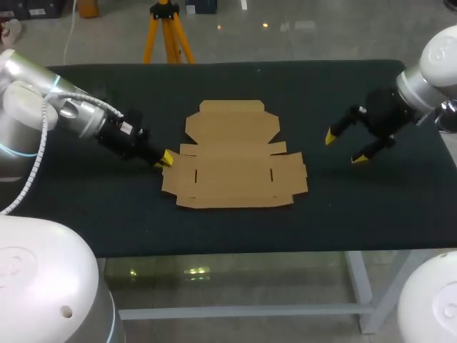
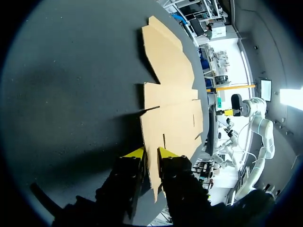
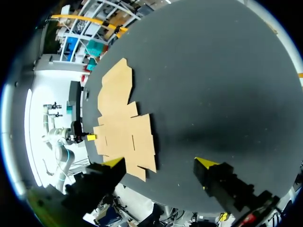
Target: Assemble the packaging by folding the flat box into shape, placing the metal phone stand inside, and closing the box properly
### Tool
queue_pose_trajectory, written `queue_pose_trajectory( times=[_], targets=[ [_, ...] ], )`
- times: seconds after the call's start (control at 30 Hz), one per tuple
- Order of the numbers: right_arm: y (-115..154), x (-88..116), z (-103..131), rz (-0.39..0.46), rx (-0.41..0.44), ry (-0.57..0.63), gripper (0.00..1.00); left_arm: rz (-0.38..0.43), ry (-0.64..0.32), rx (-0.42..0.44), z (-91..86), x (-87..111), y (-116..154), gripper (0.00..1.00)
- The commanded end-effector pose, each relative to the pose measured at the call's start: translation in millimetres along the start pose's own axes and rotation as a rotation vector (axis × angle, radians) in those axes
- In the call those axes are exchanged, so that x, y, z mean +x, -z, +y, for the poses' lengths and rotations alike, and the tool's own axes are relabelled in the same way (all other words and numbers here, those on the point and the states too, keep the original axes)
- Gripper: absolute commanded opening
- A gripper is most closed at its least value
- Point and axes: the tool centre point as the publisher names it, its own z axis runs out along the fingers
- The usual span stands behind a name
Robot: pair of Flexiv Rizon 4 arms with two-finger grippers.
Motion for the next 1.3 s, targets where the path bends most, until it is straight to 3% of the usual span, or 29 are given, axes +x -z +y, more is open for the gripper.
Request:
queue_pose_trajectory(
  times=[0.03, 0.3, 0.43, 0.47, 0.5, 0.57, 1.3],
  targets=[
    [0, 0, 2, 0.0, 0.005, -0.001, 1.0, -0.019, 0.0, 0.013, -0.9, 4.0, 8, 1.0],
    [-2, 1, 3, 0.004, 0.012, 0.004, 1.0, -0.031, 0.011, -0.016, -20.3, -2.3, 12, 1.0],
    [-3, -2, 2, 0.005, 0.014, 0.0, 1.0, -0.039, 0.011, -0.049, -16.8, -3.4, 5, 1.0],
    [-3, -2, 2, 0.005, 0.014, -0.003, 1.0, -0.032, 0.01, -0.057, -14.9, -3.5, 3, 0.94],
    [-3, -3, 3, 0.005, 0.014, -0.005, 1.0, -0.033, 0.01, -0.057, -13.5, -3.6, 2, 0.75],
    [-3, -3, 3, 0.006, 0.015, -0.006, 1.0, -0.033, 0.01, -0.059, -11.1, -4.0, -2, 0.0],
    [-3, -2, 4, 0.006, 0.017, 0.002, 1.0, -0.026, -0.021, -0.055, 11.0, 5.7, -6, 0.0]
  ],
)
